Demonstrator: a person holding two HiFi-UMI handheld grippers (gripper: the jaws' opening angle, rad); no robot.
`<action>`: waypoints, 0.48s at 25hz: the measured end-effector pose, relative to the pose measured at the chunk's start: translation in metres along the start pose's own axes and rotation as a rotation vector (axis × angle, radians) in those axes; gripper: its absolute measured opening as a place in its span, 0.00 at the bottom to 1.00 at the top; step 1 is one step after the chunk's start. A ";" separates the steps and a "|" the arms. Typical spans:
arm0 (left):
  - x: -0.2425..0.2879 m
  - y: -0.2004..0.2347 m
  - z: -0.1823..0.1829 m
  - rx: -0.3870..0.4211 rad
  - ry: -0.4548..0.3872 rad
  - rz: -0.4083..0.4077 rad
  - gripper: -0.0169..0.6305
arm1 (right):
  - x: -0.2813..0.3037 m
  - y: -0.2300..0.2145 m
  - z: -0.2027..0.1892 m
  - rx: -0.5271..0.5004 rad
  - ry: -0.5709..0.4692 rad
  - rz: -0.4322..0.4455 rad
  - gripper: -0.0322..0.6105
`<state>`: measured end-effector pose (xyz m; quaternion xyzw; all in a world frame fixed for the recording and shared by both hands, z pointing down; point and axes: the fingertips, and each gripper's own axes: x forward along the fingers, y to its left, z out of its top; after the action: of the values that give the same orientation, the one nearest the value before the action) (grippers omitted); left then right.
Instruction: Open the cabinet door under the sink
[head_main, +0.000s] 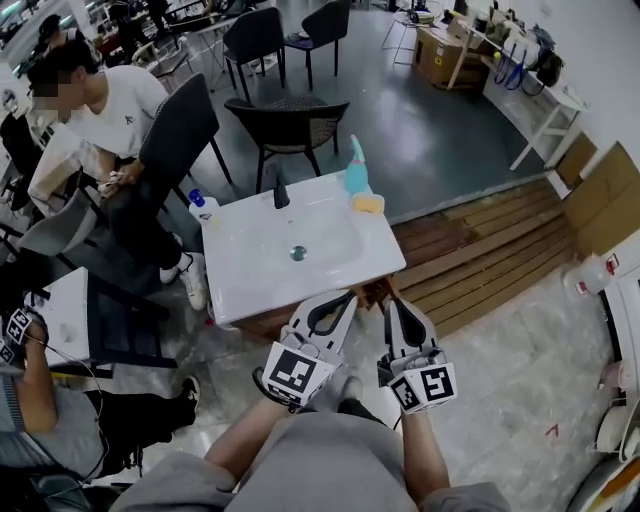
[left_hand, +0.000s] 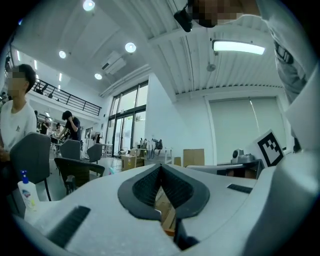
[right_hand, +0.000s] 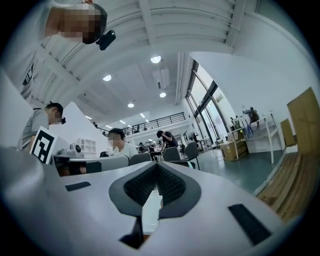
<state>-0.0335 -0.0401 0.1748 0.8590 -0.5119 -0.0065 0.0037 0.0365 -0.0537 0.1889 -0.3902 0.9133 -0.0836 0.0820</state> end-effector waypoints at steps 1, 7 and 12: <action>-0.001 -0.001 0.004 0.002 -0.002 0.003 0.04 | 0.002 0.002 0.005 -0.006 -0.010 0.008 0.06; -0.010 0.001 0.017 0.040 -0.025 0.024 0.04 | 0.010 0.018 0.023 -0.027 -0.046 0.052 0.06; -0.019 0.007 0.026 0.042 -0.040 0.049 0.04 | 0.013 0.031 0.027 -0.034 -0.060 0.069 0.06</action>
<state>-0.0495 -0.0264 0.1487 0.8458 -0.5328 -0.0127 -0.0246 0.0119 -0.0447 0.1550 -0.3620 0.9246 -0.0534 0.1055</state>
